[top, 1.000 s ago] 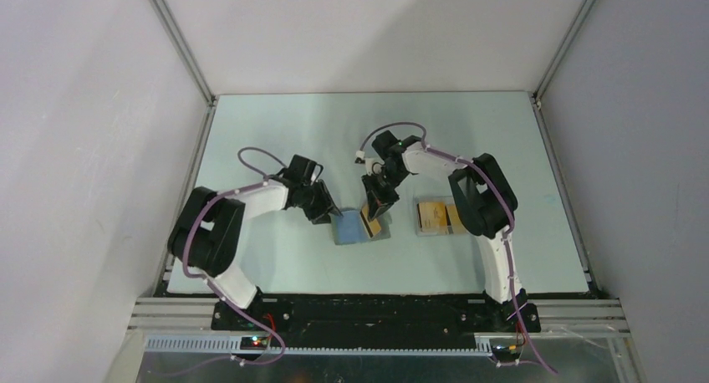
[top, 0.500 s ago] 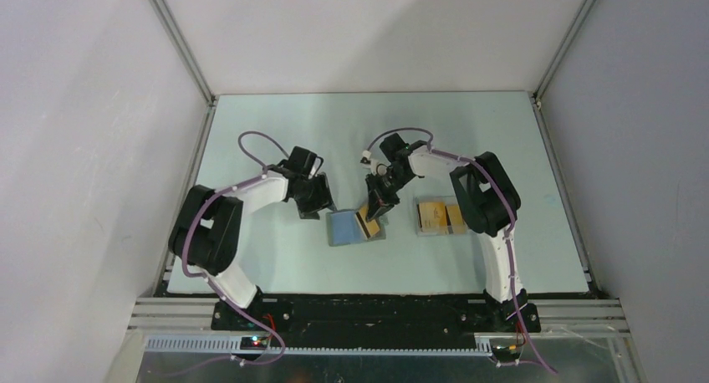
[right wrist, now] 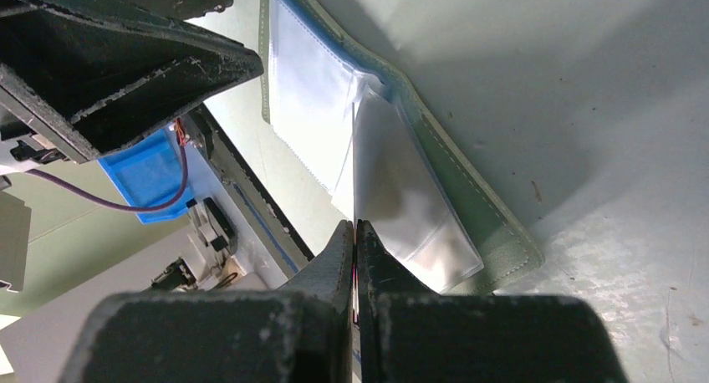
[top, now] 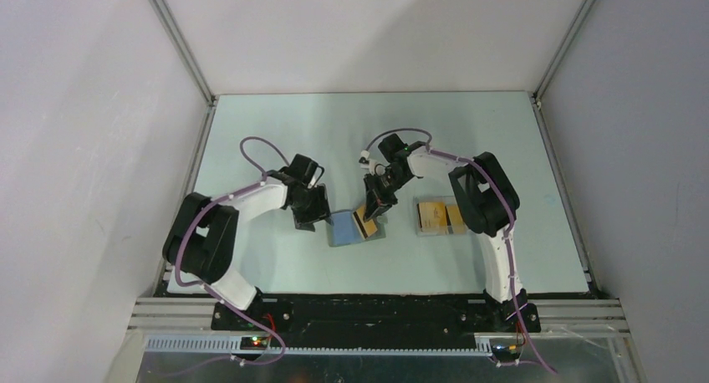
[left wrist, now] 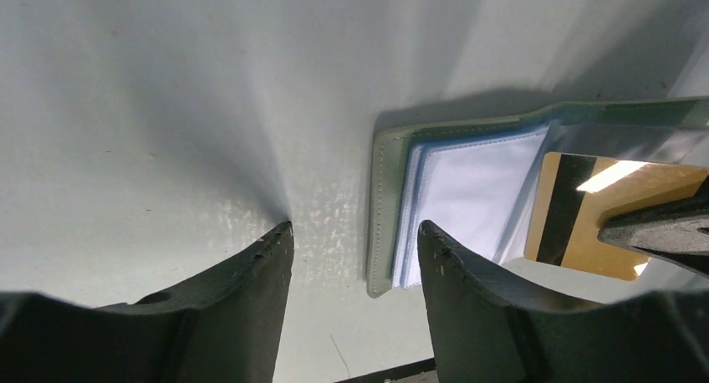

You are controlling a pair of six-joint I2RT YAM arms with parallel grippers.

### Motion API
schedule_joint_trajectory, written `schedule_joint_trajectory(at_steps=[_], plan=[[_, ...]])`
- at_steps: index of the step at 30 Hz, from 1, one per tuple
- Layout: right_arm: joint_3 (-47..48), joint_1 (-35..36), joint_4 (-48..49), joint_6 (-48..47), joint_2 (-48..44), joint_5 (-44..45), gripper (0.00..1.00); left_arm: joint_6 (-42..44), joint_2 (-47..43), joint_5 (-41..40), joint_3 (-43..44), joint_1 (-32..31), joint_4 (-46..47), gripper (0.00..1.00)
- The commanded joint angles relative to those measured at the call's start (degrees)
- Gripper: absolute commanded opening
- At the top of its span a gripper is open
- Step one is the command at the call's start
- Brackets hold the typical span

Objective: Put the credit cards into the card holder
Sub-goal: Insert the credit card into the card holder.

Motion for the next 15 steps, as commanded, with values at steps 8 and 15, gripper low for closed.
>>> schedule_joint_trajectory(at_steps=[8,15], plan=[[1.6,1.2,-4.3,-0.1,1.7,0.7,0.00,0.2,4.3,0.8,2.0,-1.5,-0.9,0.61],[1.6,1.1,-1.6,0.8,2.2,-2.8,0.00,0.1,5.4,1.2,2.9,-1.7,-0.9,0.58]])
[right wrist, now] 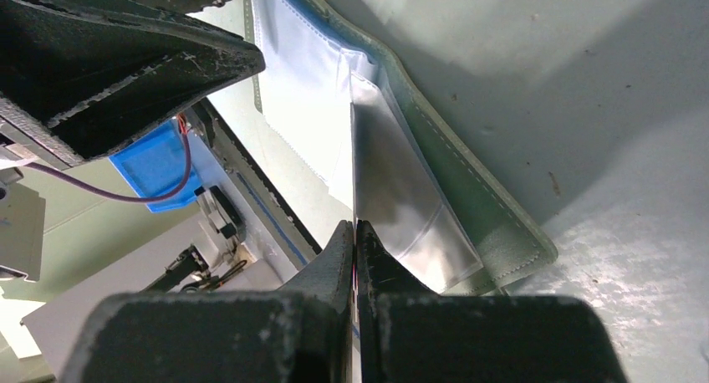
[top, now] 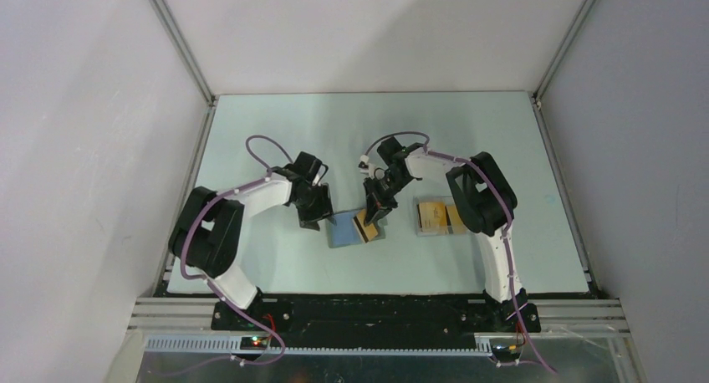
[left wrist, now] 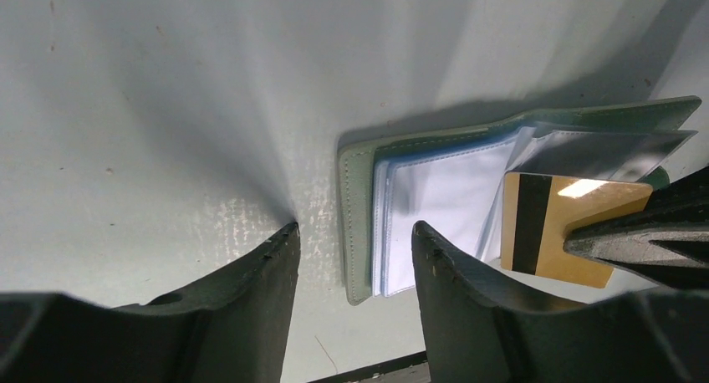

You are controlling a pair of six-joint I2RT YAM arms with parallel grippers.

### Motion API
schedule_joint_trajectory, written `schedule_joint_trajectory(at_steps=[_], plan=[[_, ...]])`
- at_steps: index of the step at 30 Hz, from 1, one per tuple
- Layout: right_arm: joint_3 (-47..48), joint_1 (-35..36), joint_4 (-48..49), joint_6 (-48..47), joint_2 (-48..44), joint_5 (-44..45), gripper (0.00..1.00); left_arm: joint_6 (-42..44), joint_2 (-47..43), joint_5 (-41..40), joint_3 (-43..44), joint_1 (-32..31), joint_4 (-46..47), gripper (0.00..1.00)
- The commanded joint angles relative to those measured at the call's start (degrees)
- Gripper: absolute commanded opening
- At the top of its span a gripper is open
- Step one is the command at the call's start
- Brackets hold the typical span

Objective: Put the credit cards into the card holder
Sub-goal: Insert the credit card into the card holder.

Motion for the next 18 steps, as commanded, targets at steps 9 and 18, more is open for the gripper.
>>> schedule_joint_trajectory(at_steps=[9,18], plan=[[1.6,0.0,4.2,2.0,1.6,-5.4,0.00,0.8,3.0,-0.5,0.7,-0.7,0.4,0.55],[0.3,-0.5,8.2,3.3,2.2,-6.4,0.00,1.2,3.4,-0.4,1.0,-0.7,0.4,0.55]])
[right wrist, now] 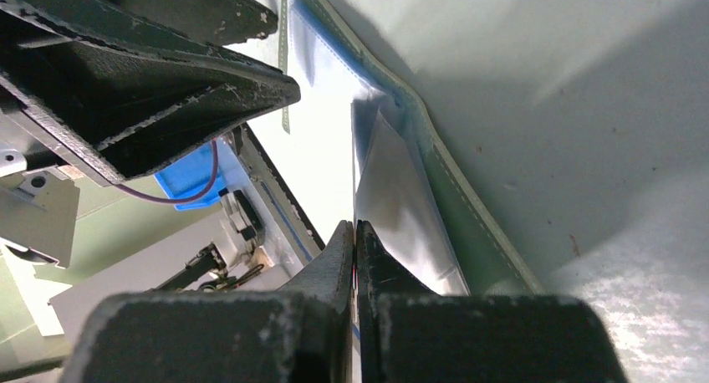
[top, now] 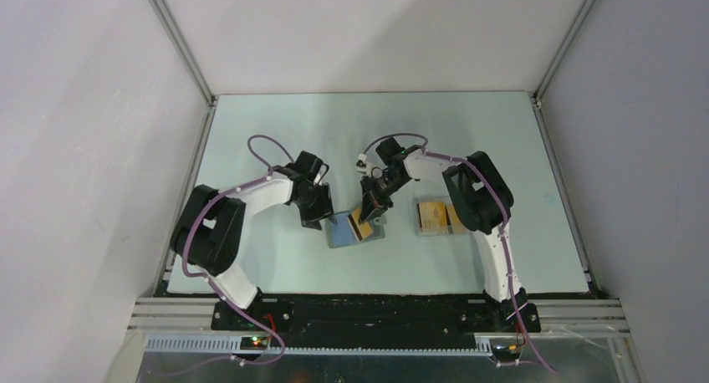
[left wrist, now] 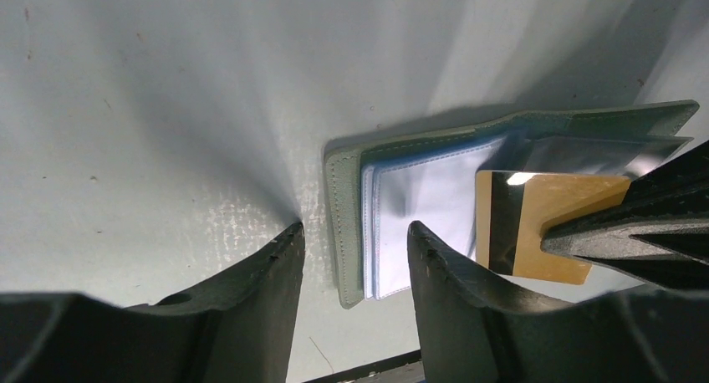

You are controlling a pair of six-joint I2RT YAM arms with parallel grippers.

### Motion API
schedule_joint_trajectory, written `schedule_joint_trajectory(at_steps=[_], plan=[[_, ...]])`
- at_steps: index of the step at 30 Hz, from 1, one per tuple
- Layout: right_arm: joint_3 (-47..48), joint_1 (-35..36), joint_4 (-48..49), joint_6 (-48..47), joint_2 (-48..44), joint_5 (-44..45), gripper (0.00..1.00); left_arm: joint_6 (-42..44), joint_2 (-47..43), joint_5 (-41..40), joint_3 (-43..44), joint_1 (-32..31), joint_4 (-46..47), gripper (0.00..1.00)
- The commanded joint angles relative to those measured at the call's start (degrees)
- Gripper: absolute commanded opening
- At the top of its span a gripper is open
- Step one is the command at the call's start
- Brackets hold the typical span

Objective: Put the credit cards into the card holder
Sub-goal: Insert the credit card into the card holder.

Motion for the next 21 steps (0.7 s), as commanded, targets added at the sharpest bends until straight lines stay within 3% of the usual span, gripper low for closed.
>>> schedule_joint_trajectory(at_steps=[1,9,21], plan=[[0.3,-0.4,3.8,1.4,0.2,-1.5,0.00,1.2,2.3,-1.3,0.1,-0.6,0.4,0.55],[-0.6,-0.6,8.8,5.5,0.5,-0.3,0.00,1.3,2.3,-1.3,0.1,-0.6,0.5,0.54],[-3.1,-1.2,0.0,2.0,-2.8,3.3,0.00,1.1,3.1,-1.8,0.4,-0.7,0.5,0.54]])
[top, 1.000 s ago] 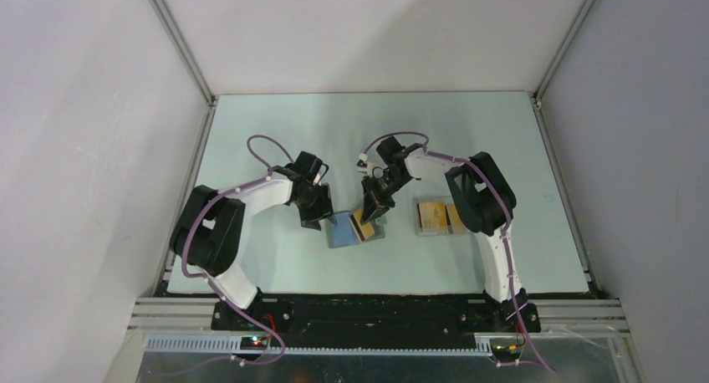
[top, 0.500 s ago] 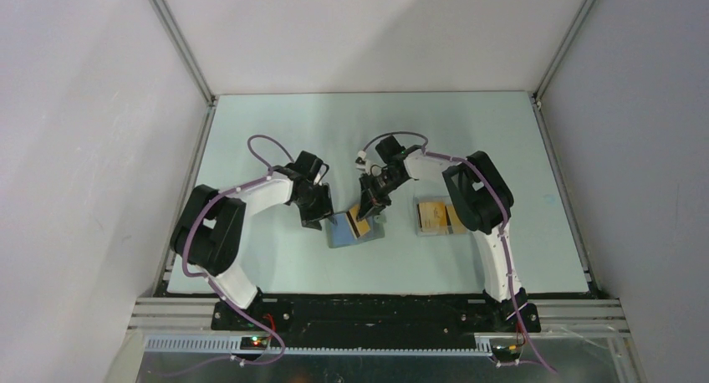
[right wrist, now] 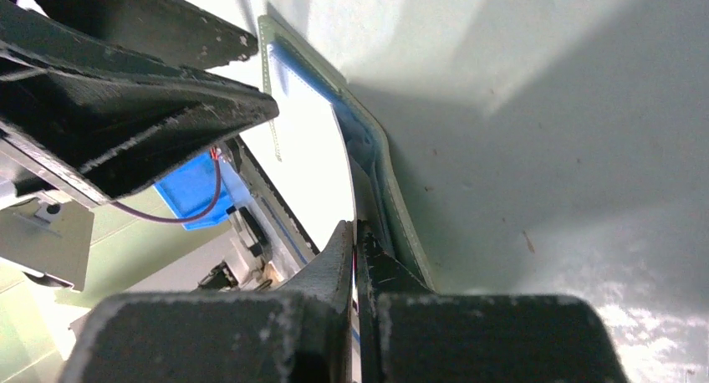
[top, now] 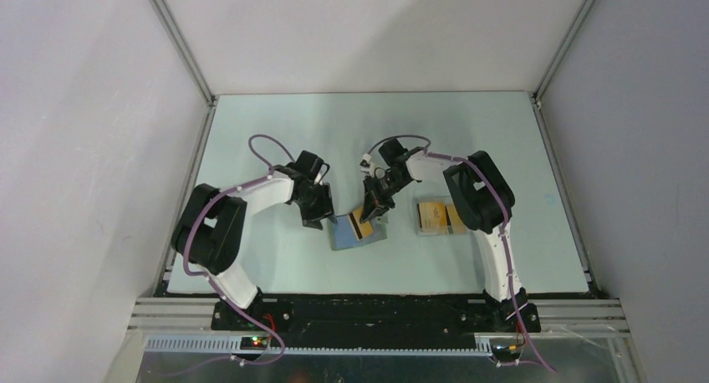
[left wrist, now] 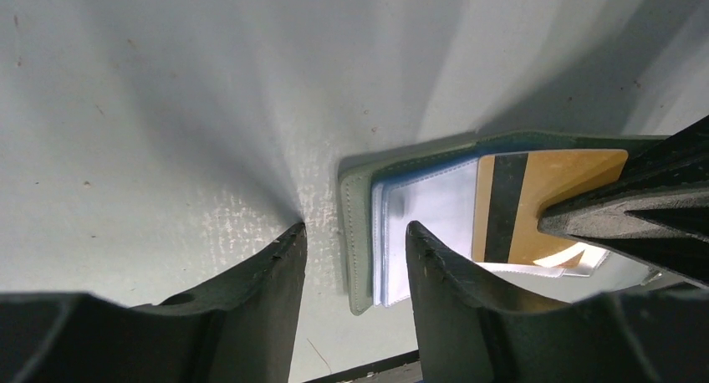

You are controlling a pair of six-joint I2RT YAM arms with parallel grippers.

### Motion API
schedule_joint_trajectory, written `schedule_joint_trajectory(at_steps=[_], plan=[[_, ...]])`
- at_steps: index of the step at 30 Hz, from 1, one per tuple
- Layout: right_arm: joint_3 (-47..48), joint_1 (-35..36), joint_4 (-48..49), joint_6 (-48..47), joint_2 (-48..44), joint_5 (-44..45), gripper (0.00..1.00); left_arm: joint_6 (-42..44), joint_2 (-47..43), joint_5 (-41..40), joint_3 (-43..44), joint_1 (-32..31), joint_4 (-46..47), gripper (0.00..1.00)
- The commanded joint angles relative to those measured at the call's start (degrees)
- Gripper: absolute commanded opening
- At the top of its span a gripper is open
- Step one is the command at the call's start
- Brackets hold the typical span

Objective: Put the credit cards into the card holder
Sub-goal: Insert the credit card into the card holder.

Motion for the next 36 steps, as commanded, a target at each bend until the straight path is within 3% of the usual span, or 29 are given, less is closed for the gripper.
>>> schedule_joint_trajectory(at_steps=[1,5,6,9,13,26,31,36], plan=[[-1.6,-0.3,-4.9,-2.5,-3.2,1.9,0.00,1.1,2.7,-2.1,0.0,-0.6,0.5,0.54],[-1.8,-0.5,-7.1,-3.3,-3.9,2.8,0.00,0.9,2.9,-2.2,0.2,-0.6,0.5,0.52],[-1.8,-0.7,-7.8,-3.5,-4.1,3.2,0.00,1.0,3.0,-2.2,0.3,-0.6,0.4,0.46],[-1.8,-0.7,-8.5,-3.6,-5.2,3.4,0.00,1.0,3.3,-1.9,0.7,-0.9,0.5,0.40],[-1.8,-0.9,-8.8,-3.6,-6.4,3.5,0.00,0.3,3.1,1.0,0.8,-1.1,0.6,0.55],[-1.7,-1.1,-10.2,-3.0,-9.5,3.0,0.00,-4.2,0.5,4.4,-1.6,-3.1,3.4,0.55],[-1.8,-1.1,-12.8,-3.5,-9.3,4.6,0.00,-4.9,2.4,2.0,-1.8,-4.5,3.4,0.51],[-1.8,-0.9,-15.0,-4.8,-8.8,4.9,0.00,-5.7,3.2,0.2,-2.0,-4.6,3.3,0.38]])
